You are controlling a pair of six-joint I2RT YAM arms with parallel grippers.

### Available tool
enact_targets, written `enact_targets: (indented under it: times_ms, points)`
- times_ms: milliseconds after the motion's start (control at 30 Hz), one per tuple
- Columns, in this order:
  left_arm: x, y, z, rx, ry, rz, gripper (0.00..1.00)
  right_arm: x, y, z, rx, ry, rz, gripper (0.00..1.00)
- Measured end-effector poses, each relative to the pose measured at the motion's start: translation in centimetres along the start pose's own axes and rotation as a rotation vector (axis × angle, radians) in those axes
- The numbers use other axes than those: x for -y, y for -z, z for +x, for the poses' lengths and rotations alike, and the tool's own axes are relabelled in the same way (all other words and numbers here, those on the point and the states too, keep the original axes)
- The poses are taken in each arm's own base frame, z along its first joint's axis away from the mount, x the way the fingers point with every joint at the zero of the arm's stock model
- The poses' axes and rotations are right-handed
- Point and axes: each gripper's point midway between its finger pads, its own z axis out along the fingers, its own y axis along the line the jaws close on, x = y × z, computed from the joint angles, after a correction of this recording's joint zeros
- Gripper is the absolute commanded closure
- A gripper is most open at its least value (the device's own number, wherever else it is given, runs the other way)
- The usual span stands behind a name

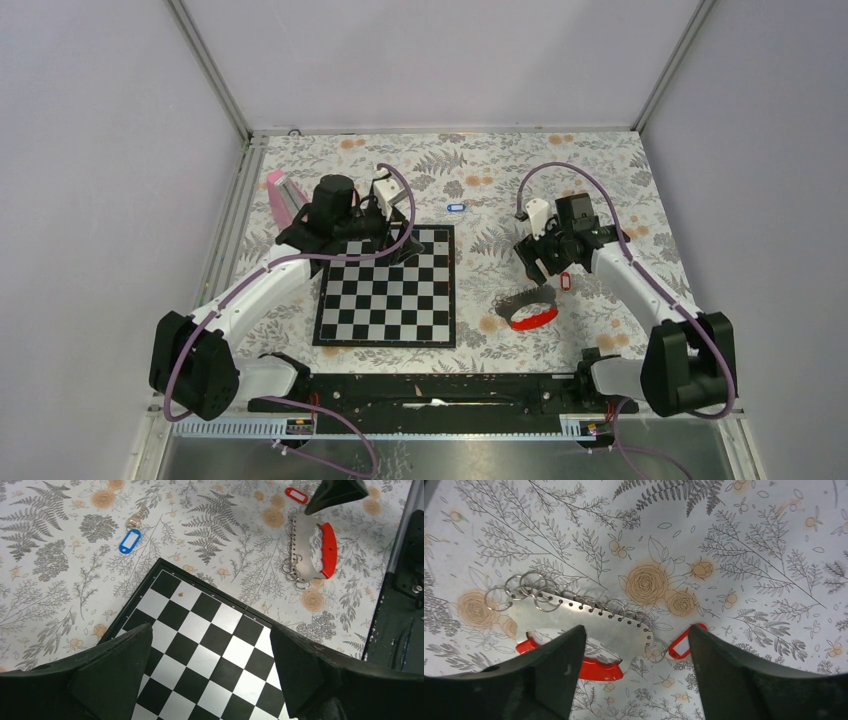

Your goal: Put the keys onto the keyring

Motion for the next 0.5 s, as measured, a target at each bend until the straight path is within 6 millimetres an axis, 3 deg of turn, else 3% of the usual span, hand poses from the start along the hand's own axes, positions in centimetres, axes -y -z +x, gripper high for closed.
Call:
enact_targets:
  times_ms: [100, 200, 500]
  points:
    - [0.4, 0.0, 0.1, -0.004, 0.006, 0.023, 0.01, 0.2, -1.2, 1.0, -0.051, -0.017, -0.016, 0.45]
    - [0.9, 0.0, 0.2, -0.006, 0.010, 0.048, 0.01, 0.5, -2.1, 1.9, -0.104, -0.047, -0.033, 0.57]
    - [1.7, 0.1, 0.2, -0.001, 0.014, 0.092, 0.01, 2.3, -3.1, 2.9, -0.195, -0.117, -0.061, 0.63]
